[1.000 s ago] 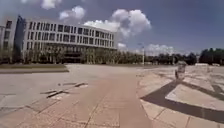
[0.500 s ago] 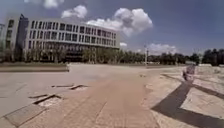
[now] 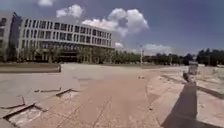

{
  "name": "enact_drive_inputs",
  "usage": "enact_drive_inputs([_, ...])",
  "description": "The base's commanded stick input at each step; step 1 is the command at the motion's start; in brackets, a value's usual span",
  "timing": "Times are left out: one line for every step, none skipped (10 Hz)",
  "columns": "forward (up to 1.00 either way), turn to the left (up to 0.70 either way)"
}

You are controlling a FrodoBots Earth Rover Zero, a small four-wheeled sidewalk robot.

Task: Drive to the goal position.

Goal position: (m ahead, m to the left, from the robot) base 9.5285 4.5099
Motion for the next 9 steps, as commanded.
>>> enact_drive_inputs([0.85, 0.0])
enact_drive_inputs([0.85, 0.0])
enact_drive_inputs([0.85, 0.0])
enact_drive_inputs([0.85, 0.0])
enact_drive_inputs([0.85, 0.0])
enact_drive_inputs([0.85, 0.0])
enact_drive_inputs([0.85, 0.0])
enact_drive_inputs([0.85, 0.0])
enact_drive_inputs([0.85, 0.0])
